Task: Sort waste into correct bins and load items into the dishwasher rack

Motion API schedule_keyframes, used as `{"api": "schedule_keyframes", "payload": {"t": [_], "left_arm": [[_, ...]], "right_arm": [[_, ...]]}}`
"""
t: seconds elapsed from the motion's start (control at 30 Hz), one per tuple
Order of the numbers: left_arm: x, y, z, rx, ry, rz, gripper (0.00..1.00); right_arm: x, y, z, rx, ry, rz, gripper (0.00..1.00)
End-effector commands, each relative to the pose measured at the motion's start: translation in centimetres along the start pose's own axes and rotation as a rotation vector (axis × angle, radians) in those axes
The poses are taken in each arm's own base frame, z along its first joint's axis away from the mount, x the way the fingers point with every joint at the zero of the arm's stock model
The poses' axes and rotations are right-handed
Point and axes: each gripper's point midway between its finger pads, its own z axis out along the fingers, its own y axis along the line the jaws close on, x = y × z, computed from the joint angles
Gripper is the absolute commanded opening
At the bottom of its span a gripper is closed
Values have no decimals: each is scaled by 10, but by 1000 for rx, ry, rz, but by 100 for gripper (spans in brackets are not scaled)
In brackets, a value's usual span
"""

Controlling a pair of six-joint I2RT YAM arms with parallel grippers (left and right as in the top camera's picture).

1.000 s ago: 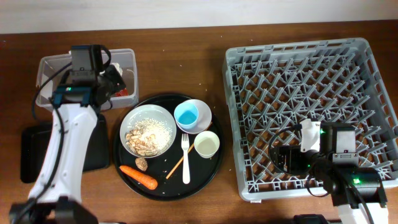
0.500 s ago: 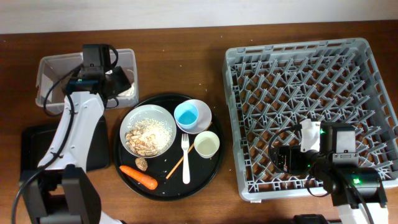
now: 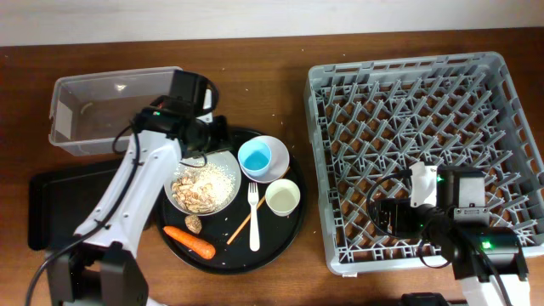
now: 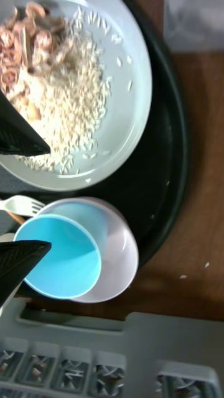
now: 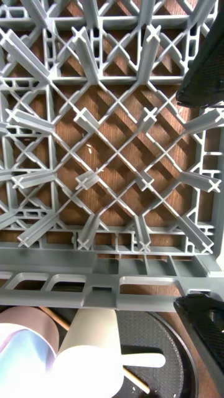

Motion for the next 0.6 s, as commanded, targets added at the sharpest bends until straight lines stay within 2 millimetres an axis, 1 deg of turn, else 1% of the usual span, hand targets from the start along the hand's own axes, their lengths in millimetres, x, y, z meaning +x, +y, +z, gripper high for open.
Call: {"api": "schedule_keyframes", "payload": {"t": [0.0, 0.1, 0.2, 0.33, 0.4, 0.43, 0.47, 0.5, 0.57], "left_arm": [[10, -2, 25, -28, 64, 17, 45], [16, -1, 41, -37, 103, 20, 46], [24, -6, 59, -41, 140, 37, 49], [27, -14, 71, -33, 143, 61, 49], [27, -17, 74, -30, 141, 68, 39], [27, -17, 74, -29, 141, 68, 31], [26, -17, 74, -28, 139, 69, 24], [26, -17, 74, -28, 137, 69, 13], [25, -18, 74, -27, 135, 69, 3]], "right_arm": [[-4, 2, -1, -8, 5, 4, 98], [-3, 2, 1, -7, 14, 6, 98], [-3, 2, 1, -7, 14, 6, 98], [-3, 2, 1, -8, 14, 6, 98], [-3, 2, 1, -7, 15, 7, 98], [-3, 2, 1, -7, 15, 7, 98], [-3, 2, 1, -7, 14, 6, 99], [-3, 2, 1, -7, 14, 6, 98], [-3, 2, 1, -7, 15, 7, 98]]}}
